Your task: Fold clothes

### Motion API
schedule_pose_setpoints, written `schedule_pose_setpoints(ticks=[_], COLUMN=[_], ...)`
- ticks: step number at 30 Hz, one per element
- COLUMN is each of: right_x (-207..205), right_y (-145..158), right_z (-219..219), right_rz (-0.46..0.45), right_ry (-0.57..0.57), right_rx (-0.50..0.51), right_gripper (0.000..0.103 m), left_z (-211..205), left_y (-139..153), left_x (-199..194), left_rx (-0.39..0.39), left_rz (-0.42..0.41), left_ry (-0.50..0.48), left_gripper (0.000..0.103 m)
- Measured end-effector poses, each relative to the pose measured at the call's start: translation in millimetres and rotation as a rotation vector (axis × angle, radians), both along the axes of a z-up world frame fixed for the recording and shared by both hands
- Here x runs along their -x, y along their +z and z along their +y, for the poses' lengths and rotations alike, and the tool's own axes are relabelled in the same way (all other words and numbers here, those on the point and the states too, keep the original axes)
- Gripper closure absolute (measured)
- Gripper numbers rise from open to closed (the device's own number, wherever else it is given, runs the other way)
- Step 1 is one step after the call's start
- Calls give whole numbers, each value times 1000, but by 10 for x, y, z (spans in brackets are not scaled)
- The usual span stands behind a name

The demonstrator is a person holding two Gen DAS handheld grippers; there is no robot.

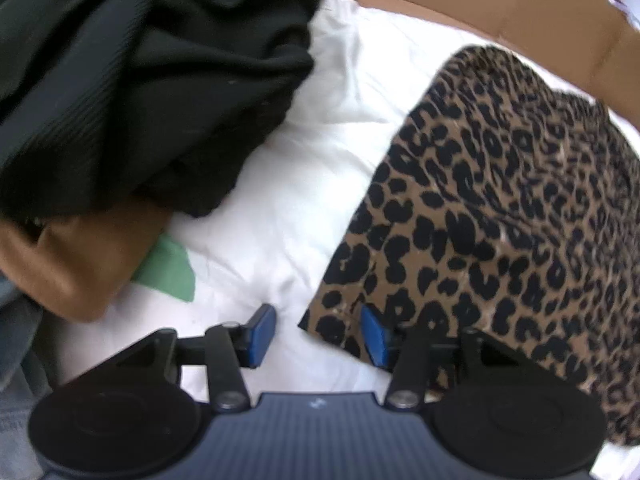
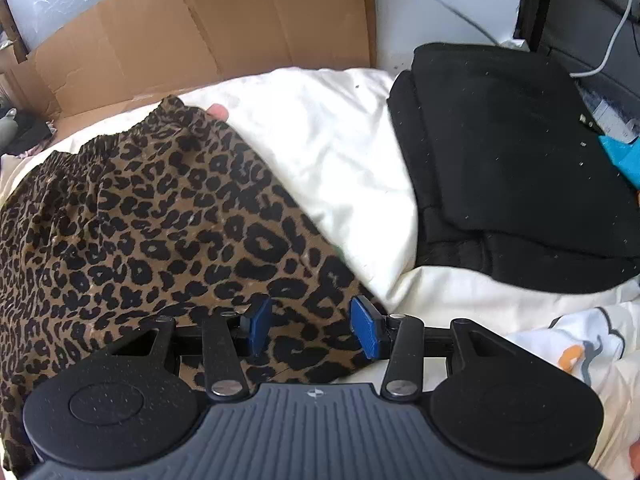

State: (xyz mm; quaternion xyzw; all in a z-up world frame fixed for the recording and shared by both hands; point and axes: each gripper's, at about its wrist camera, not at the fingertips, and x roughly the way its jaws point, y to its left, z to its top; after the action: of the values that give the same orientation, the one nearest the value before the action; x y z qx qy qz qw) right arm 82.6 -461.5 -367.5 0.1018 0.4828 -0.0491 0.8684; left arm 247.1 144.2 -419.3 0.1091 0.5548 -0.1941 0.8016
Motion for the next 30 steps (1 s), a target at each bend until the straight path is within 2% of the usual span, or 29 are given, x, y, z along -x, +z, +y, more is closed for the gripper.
schedule_pose_setpoints(ticks=[2, 6, 9, 13, 15, 23, 30], right_x=[-3, 8, 13, 15, 20, 12, -27], right_y=[-17, -26, -26, -33, -39, -81, -95], right_z=[44, 141, 186, 208, 216, 254, 353], right_rz=[6, 9, 8, 9, 11, 26, 29], right_ry=[28, 86, 113, 124, 130, 145, 158], right_rx=[-7, -3, -4, -15, -19, -17, -33], right_gripper=[52, 52, 52, 52, 52, 52, 52], left_z=[13, 117, 182, 195, 159, 113, 305], left_y=[13, 123, 160, 60, 16, -45, -27], left_x=[-8, -19, -29, -59, -32, 28, -71], left_rx=[5, 91, 128, 121, 100, 74, 157], left_rz=[4, 11, 11, 31, 33, -5, 47], left_ry=[22, 57, 84, 96, 81, 37, 87], left_gripper=[55, 73, 73, 76, 75, 75, 82])
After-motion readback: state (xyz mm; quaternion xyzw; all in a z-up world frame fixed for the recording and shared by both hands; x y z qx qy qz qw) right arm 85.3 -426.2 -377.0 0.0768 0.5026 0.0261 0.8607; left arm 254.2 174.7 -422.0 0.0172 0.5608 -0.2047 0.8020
